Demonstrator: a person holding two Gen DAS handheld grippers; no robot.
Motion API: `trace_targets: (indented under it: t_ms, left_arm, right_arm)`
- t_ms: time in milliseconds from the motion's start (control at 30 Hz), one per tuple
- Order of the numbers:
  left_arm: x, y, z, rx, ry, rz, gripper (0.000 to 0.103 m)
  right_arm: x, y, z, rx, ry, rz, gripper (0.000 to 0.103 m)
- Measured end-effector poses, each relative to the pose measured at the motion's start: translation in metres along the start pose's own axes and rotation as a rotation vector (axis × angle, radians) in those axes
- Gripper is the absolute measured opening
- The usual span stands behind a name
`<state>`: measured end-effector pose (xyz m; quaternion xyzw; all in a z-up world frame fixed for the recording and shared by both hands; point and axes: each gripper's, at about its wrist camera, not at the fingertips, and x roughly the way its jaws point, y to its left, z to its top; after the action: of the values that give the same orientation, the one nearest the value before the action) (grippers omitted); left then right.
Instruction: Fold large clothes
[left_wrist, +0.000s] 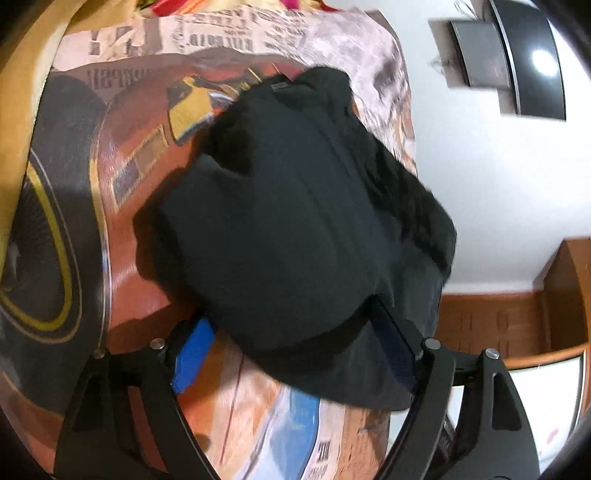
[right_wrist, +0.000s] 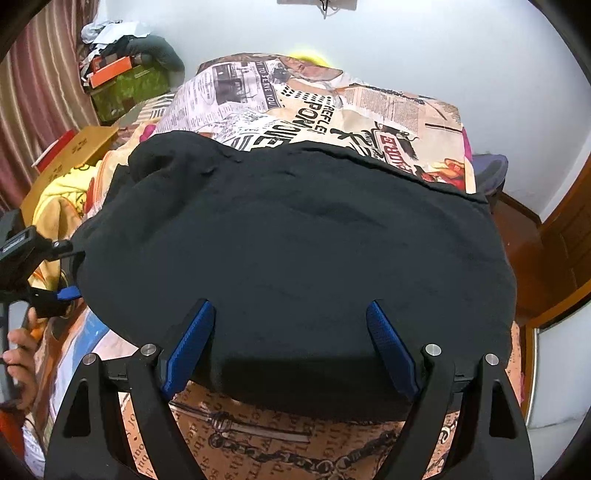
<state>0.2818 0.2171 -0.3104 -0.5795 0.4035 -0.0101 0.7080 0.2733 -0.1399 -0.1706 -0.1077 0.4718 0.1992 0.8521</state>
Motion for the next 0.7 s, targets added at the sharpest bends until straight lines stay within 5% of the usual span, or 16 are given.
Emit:
trace_targets:
  t_ms: [167,267,467,700]
  left_arm:
    - [0.013,-0.003,0.008,-0.011,-0.051,0.036,0.085]
    - [0.015,-0.013,0.008,0.047,-0.08,0.095,0.075]
    - [0.005,-0.057,-0.007,0.288,-0.188,0.261,0.048]
    - [-0.037,-0.11,-0.024,0.543,-0.373,0.387,0.042]
  right_arm:
    - [0.0,0.001,-0.001,0.003,0.002,0.002,0.084]
    - [0.0,0.001,0.0,0.006,0.01,0.003,0.084]
    - [-0.002,0.001,0.002,0.02,0.027,0.007,0.084]
    - [-0.008,0.008,0.015,0.091,0.025,0.144,0.084]
